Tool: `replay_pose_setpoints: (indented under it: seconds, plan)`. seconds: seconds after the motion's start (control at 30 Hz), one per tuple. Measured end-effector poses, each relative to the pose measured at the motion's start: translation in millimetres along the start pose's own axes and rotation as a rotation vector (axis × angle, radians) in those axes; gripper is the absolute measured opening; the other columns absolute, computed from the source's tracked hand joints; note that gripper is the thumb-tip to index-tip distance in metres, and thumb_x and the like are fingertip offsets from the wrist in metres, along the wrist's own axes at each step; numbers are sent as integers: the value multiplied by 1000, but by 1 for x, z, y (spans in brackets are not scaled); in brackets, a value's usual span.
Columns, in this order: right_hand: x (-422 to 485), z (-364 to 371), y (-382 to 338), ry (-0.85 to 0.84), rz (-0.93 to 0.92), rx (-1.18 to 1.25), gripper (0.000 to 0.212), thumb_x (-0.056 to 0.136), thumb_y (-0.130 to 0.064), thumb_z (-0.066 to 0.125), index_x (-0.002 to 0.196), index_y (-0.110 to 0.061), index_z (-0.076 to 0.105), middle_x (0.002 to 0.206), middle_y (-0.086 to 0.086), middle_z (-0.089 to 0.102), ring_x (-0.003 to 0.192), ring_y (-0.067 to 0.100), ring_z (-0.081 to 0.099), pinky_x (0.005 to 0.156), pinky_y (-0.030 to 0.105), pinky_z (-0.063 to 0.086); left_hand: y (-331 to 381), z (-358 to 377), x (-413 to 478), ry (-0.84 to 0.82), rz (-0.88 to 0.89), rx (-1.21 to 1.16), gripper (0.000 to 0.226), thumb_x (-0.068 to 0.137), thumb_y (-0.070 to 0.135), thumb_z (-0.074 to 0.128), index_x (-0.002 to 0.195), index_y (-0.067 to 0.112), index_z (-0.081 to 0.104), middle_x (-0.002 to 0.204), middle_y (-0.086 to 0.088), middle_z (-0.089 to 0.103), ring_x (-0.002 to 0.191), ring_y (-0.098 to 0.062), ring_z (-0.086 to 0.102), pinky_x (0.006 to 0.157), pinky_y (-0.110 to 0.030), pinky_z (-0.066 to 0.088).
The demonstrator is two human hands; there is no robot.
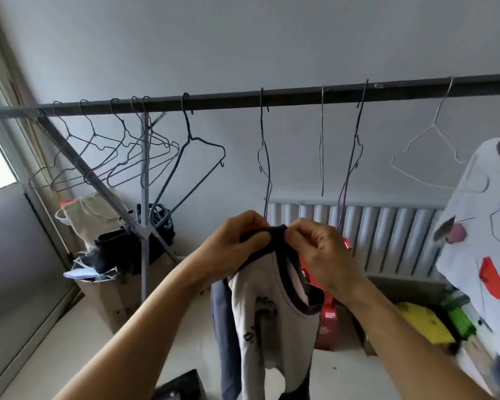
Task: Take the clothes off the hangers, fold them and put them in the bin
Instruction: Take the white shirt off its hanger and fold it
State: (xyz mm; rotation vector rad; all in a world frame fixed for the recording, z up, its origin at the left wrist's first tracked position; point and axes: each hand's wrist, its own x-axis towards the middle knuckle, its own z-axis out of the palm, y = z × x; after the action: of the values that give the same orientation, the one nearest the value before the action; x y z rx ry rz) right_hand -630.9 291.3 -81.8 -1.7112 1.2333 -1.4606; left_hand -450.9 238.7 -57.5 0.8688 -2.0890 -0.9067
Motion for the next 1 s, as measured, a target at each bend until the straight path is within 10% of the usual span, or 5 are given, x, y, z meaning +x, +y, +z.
replay_pose_setpoints:
  seconds: [0.3,0.5,0.87,1.0]
  plan:
    - [17,74,6,-92,11,88,8,92,-15,64,98,-10,65,86,14,71,82,31,68,74,39,56,-11,-62,-29,121,-47,212,8,90,24,66,84,26,70,74,9,69,72,-4,61,74,-30,52]
    - [12,103,34,-188,77,-17,17,91,-8,64,75,-13,59,59,1,57,54,11,51,56,25,42,-20,-96,-47,189,-57,92,13,92,19,65,82,25,69,72,10,67,70,-4,60,71,-25,51]
    - [25,93,58,-188,187,-463,4,83,-36,68,86,-35,70,77,-13,71,72,6,67,73,44,58,-58,-153,-92,327,-159,8,11,91,15,65,85,20,73,85,-8,72,80,-11,64,81,-33,52]
    - [41,79,33,-272,172,-381,13,87,-14,67,80,-23,74,75,-4,73,71,7,68,71,34,57,-69,-167,-102,342,-198,-28,13,92,17,64,83,22,72,80,2,70,78,-10,62,79,-30,52]
